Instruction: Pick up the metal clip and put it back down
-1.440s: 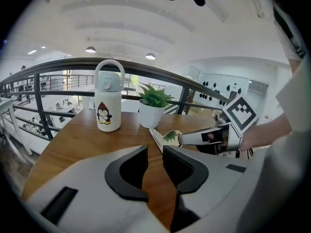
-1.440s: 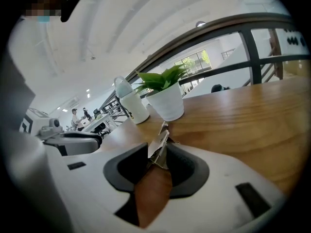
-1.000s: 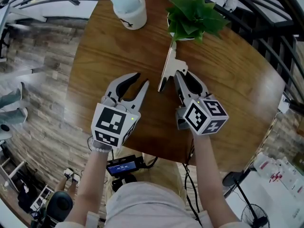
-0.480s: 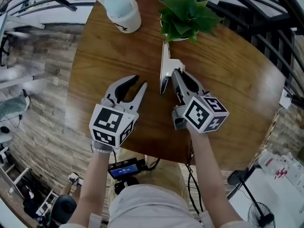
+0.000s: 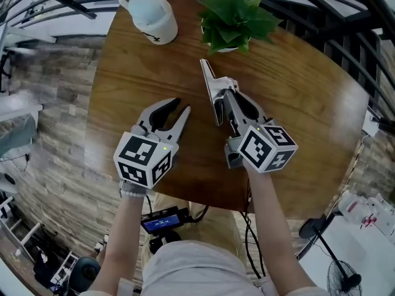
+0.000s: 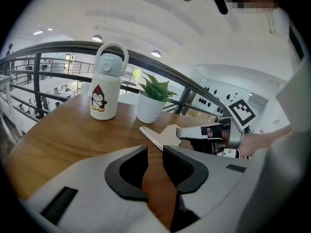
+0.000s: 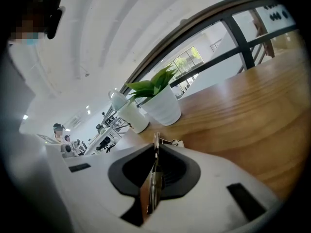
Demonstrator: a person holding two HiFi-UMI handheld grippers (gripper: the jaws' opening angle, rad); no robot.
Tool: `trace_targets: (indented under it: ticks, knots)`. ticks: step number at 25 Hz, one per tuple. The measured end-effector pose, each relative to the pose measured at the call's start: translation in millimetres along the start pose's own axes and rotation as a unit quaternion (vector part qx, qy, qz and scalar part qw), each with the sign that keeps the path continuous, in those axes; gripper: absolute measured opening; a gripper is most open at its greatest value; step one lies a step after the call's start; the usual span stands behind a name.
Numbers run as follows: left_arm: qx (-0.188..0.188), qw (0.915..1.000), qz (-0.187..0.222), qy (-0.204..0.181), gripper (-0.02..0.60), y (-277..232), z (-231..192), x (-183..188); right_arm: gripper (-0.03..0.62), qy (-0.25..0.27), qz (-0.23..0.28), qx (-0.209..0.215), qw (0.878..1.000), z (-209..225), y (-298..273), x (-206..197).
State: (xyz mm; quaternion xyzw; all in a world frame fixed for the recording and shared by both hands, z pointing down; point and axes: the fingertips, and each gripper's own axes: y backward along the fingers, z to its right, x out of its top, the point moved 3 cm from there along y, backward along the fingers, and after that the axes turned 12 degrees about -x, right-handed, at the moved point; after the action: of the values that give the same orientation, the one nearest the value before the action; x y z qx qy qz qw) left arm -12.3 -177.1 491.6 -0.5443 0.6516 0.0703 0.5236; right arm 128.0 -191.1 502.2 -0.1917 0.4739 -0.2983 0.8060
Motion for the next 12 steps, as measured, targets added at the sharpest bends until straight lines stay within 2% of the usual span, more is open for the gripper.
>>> trace_targets:
  ticks: [12]
  knots:
    - [-0.042, 0.9962, 0.023, 0.073, 0.1, -17.7, 1.0, 1.0, 0.031, -0.043, 0.015, 0.028, 0.999, -1.1, 15.1, 4.2]
